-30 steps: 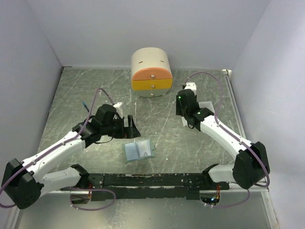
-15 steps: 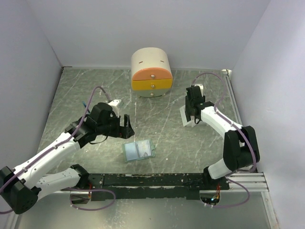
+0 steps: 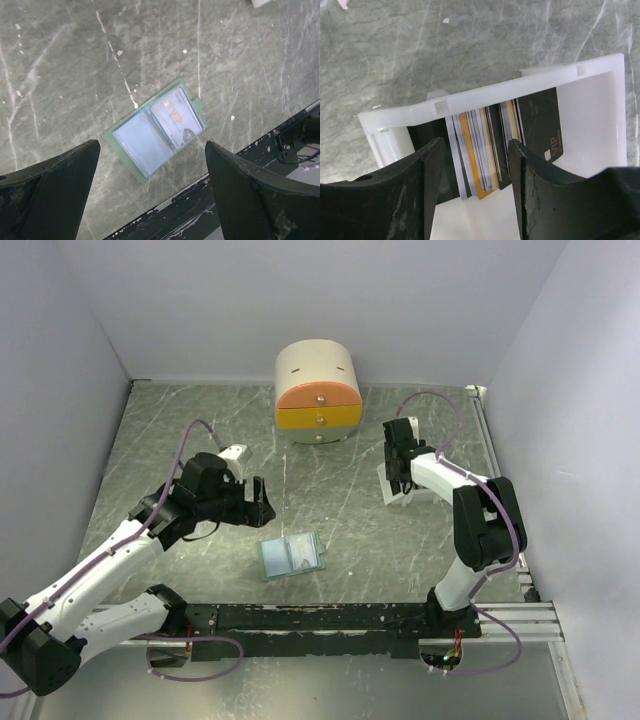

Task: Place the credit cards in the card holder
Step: Pick up the credit card from the storage box.

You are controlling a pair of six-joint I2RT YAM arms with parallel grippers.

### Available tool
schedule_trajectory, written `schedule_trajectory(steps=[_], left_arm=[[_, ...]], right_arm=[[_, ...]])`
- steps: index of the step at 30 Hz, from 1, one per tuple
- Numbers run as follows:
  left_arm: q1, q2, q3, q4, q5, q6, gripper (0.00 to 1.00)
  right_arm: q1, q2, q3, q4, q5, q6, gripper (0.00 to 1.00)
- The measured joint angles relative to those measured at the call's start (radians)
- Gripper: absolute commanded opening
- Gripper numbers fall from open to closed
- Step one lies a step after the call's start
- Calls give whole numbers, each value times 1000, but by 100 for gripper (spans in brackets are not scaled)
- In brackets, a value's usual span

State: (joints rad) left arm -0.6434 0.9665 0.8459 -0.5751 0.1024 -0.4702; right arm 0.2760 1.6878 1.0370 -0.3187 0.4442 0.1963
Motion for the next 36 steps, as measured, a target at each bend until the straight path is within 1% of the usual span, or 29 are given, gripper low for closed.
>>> schedule_trajectory(steps=[5,9,18,24,30,36], left_arm=[[51,-1,0,1,22,10,99],[53,-3,0,1,34,11,99],[53,-6,0,1,34,11,99],[53,-10,0,1,34,11,99],[53,-16,-2,1,34,11,99],[53,-28,-4,1,34,11,99]], right_arm=[[0,54,21,15,36,-23,55],[0,95,62,8,55,-34,55],[11,96,65,-6,68,-41,57],[14,137,95,-40,89,-47,58],[14,140,97,-62,132,-41,52],[39,134,95,-84,211,-41,51]])
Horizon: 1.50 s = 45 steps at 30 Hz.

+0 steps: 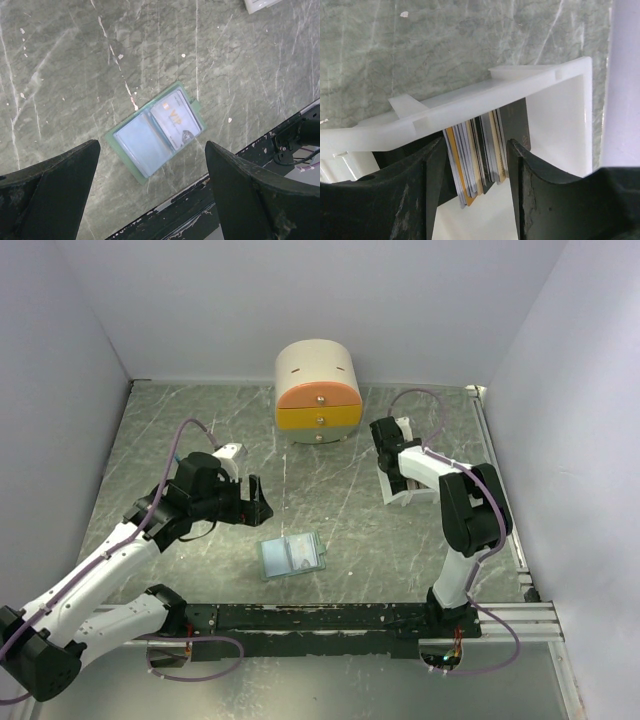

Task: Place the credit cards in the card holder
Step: Pick up the credit card from the storage box.

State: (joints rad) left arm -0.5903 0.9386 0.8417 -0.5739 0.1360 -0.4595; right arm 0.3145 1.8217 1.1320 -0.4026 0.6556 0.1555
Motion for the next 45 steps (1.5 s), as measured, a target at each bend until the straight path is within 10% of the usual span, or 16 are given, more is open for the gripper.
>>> schedule_trajectory(steps=[21,45], left_arm=[[0,2,-5,0,3,0,99],[0,10,-5,0,4,0,99]], right_arm=[[12,-9,3,-3,78,-26,22],[4,24,23,-22,71,-11,26]])
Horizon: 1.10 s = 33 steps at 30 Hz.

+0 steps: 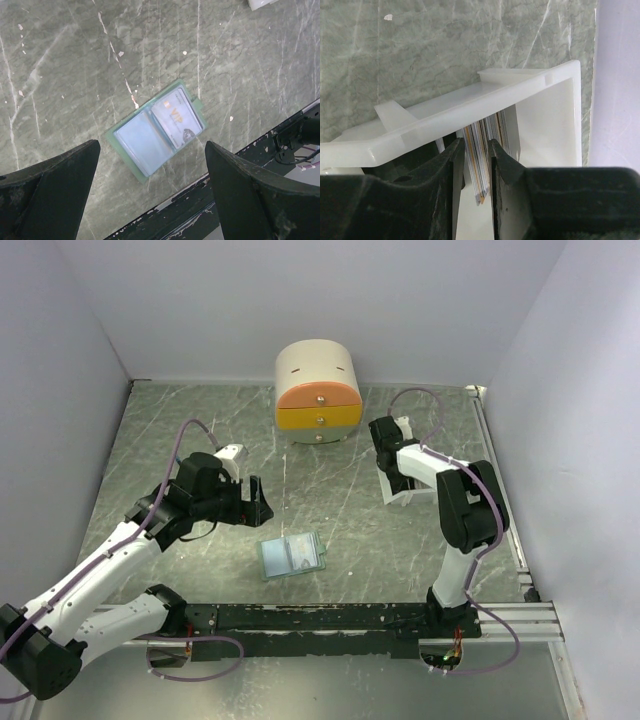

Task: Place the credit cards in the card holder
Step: Pick up the credit card from the storage box.

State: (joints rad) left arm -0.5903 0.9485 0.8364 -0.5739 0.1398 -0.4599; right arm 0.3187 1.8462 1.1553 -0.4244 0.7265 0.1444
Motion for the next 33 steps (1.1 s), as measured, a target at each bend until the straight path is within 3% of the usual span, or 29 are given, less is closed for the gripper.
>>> schedule_trajectory(steps=[19,33], left_arm=[[0,10,0,0,9,0,99],[0,10,-2,1,14,0,99]], right_arm=[[-19,-40,47,-14,-19,-32,13],[-25,-50,28,-12,-123,-18,17]])
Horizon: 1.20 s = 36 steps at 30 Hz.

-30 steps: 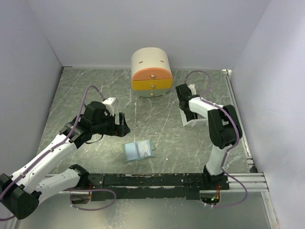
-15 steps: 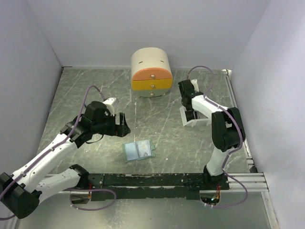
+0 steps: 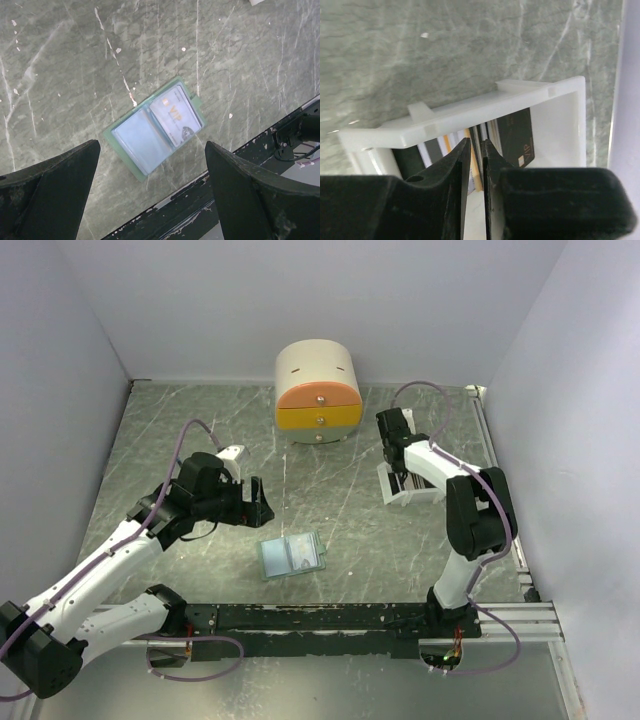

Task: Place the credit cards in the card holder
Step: Pick up the credit card from the storage box.

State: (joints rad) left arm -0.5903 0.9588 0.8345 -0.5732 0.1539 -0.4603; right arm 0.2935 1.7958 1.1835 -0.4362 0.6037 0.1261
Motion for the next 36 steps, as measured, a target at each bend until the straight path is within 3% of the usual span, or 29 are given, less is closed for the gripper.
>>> schedule_trajectory(steps=[13,36], left_arm=[[0,3,-8,0,7,0,99],[0,3,-8,0,7,0,99]], right_arm=[[47,-62,0,21,-160,73,16],[96,58,0,0,-42,88,21]])
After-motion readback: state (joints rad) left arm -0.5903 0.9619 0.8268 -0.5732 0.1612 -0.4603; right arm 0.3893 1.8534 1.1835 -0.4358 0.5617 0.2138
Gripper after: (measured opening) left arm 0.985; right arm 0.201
